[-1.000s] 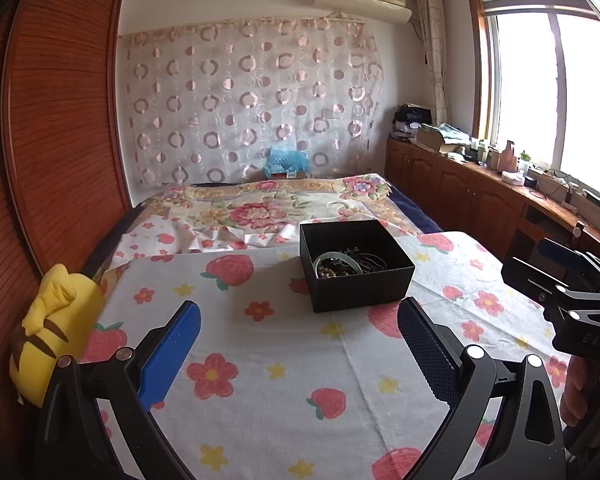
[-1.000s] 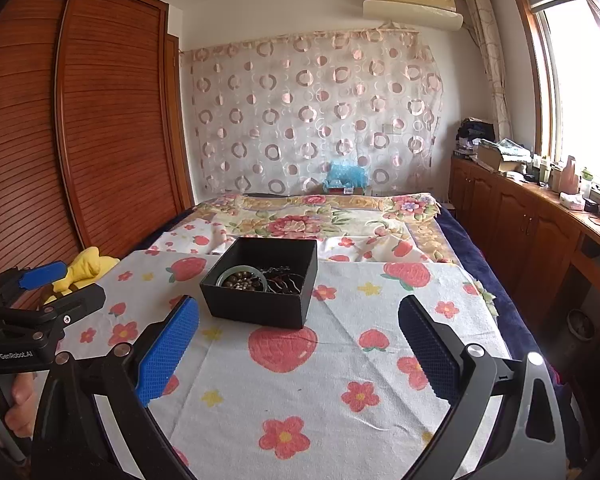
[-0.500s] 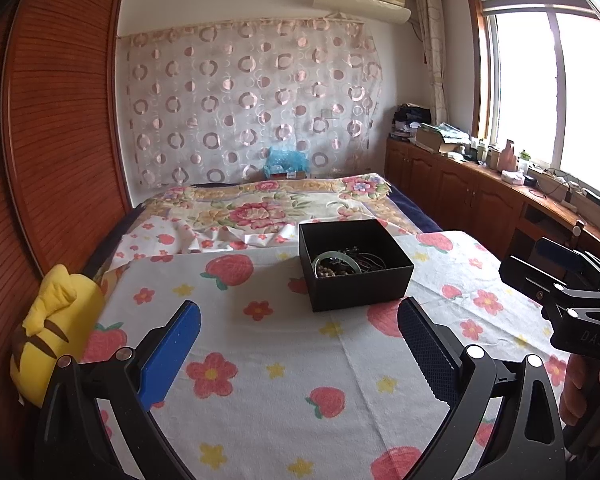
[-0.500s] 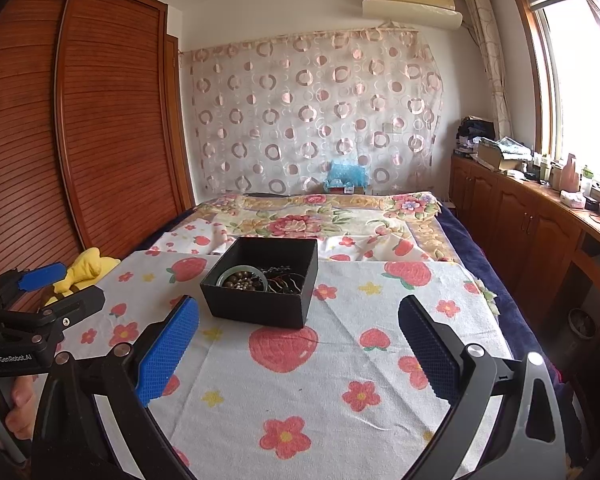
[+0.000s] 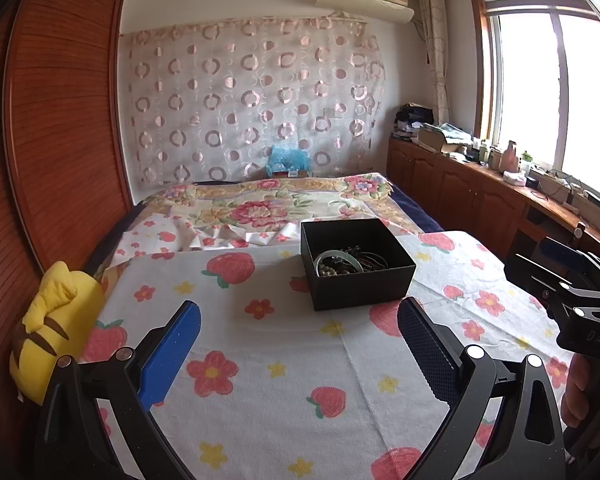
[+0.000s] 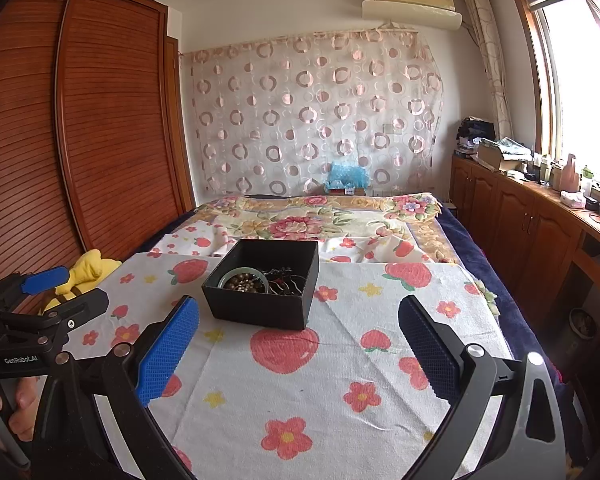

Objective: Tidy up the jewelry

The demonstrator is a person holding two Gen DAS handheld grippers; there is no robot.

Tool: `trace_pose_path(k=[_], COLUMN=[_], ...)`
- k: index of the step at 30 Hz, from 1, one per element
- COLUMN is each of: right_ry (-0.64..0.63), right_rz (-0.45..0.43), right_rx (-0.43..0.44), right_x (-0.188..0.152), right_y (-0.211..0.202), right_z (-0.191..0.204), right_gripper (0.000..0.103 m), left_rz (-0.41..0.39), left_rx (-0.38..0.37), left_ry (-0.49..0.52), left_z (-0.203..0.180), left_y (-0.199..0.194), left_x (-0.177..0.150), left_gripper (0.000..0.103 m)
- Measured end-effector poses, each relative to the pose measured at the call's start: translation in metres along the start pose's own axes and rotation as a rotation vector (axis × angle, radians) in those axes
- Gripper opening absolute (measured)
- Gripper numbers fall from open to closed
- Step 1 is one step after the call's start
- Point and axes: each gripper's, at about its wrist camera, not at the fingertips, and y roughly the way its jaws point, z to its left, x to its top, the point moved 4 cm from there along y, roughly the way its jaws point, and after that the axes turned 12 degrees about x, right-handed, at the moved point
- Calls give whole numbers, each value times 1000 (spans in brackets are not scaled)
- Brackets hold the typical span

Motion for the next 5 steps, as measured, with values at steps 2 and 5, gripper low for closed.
trace_pose_path(k=[2, 5], right_ry=[1, 1], right_rz=[0, -1], right_rx=[-1, -1], right_x=[0, 0], right_y=[0, 0], right_z=[-1, -1], right_gripper=[100, 100], left_rz=[0, -1], left_rx=[3, 0], left_ry=[-1, -3], left_z=[0, 1], left_y=[0, 0], left_x=[0, -1], left_gripper=[95, 95])
